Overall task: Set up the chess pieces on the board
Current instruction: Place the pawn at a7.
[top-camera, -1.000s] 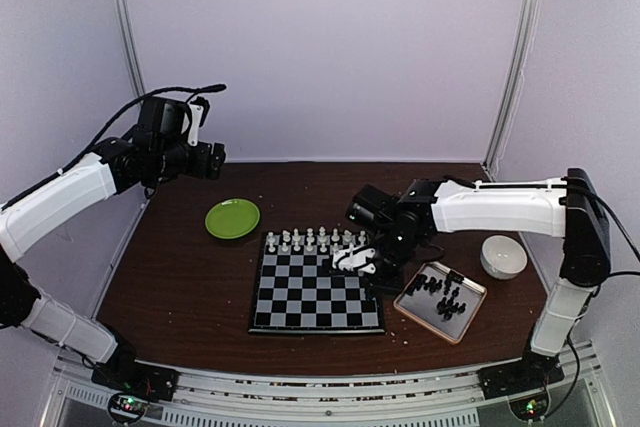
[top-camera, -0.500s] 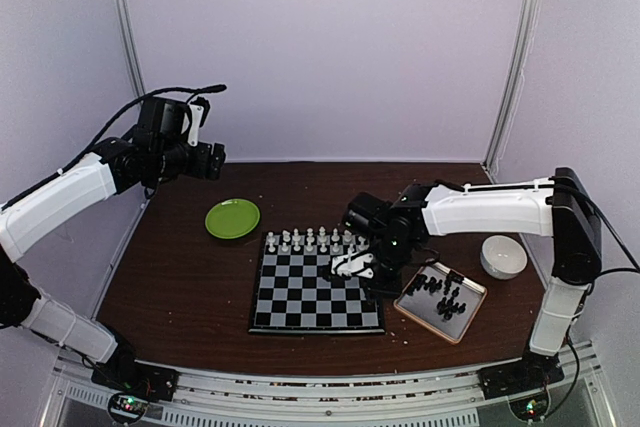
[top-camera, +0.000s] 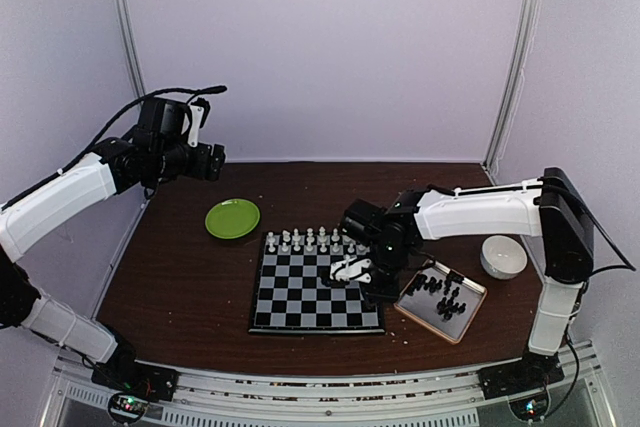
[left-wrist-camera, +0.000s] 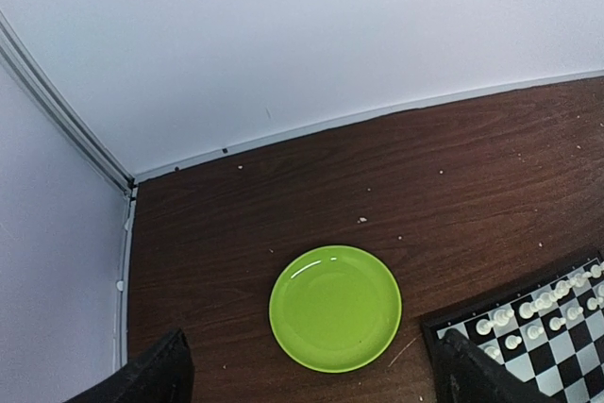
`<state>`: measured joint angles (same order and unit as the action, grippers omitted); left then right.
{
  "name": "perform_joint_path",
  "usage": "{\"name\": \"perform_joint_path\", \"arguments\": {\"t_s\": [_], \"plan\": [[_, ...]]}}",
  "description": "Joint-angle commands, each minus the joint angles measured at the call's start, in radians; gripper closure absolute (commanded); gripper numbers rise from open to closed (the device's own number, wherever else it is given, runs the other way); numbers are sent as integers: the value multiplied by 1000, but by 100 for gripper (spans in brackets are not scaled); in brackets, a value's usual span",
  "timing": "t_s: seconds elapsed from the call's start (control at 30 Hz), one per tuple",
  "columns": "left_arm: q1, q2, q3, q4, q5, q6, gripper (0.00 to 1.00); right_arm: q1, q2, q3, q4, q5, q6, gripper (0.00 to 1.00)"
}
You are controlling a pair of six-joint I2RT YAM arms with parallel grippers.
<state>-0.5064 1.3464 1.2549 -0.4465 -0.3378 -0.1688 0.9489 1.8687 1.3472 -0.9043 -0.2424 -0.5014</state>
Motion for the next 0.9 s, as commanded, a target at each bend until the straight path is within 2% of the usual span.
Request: {"name": "perform_joint_path", "arguments": {"t_s": [0.0,0.53,0.73,0.87], "plan": [[2,-20,35,11,-13,13,10,7,13,-10,11,3,-3,100],[1,-20,35,11,-10,15,10,7,12,-20,24,14,7,86],[1,-20,35,11,-9,15,10,7,-8,-29,31,13,9,70],[1,-20,35,11,-9,15,10,6,-51,-11,1,7,9,68]]}}
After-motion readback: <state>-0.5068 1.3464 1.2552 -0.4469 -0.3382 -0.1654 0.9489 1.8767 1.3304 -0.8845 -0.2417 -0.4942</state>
